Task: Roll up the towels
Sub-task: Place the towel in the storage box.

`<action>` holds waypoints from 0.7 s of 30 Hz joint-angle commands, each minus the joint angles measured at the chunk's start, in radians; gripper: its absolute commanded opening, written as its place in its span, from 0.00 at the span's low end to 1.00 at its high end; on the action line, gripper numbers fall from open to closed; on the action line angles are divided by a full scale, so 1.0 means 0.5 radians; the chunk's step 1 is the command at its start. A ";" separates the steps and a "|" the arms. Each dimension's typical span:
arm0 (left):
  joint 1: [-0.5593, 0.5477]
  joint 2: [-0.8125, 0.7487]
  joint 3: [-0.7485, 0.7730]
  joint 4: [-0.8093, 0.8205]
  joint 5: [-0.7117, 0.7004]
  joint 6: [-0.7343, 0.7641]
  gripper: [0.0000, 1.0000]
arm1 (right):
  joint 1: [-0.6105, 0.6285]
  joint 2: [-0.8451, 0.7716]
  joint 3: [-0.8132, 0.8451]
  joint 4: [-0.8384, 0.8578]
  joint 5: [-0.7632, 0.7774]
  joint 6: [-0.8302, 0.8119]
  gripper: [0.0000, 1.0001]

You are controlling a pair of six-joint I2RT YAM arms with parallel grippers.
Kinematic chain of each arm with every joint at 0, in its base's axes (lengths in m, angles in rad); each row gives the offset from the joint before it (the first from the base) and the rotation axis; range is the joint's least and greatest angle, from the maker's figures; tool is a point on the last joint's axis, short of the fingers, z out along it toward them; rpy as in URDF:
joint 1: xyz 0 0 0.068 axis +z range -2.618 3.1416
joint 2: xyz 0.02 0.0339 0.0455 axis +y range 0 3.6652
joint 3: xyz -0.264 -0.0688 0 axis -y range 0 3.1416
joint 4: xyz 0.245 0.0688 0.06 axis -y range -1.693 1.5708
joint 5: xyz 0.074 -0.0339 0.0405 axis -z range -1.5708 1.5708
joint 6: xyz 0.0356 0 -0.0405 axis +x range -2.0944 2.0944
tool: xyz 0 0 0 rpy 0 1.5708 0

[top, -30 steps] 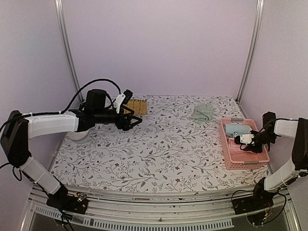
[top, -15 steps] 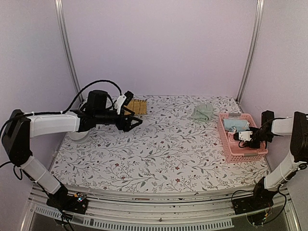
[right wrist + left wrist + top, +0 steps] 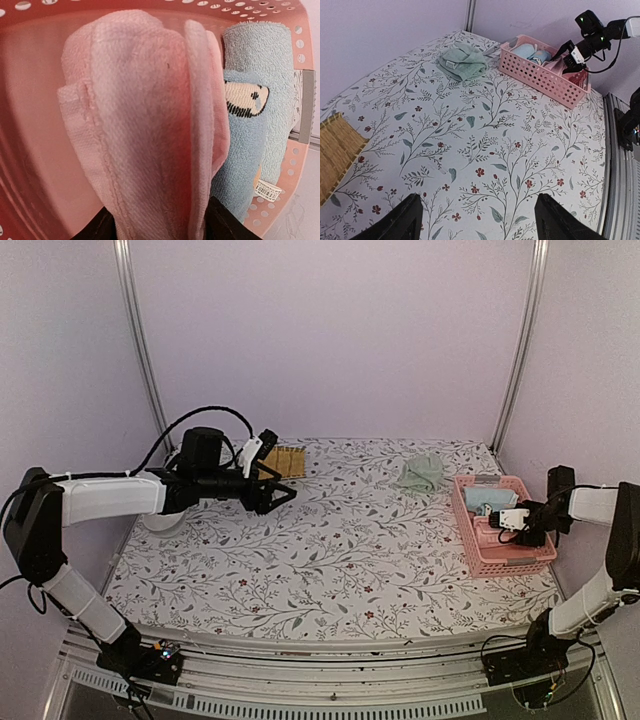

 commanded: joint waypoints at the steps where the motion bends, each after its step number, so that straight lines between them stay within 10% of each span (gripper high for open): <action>1: 0.023 0.010 0.022 -0.010 0.042 -0.011 0.79 | -0.005 -0.045 0.013 -0.028 0.029 0.062 0.58; 21: 0.025 0.014 0.033 -0.023 0.062 -0.020 0.79 | -0.003 -0.059 -0.065 -0.007 0.128 0.135 0.65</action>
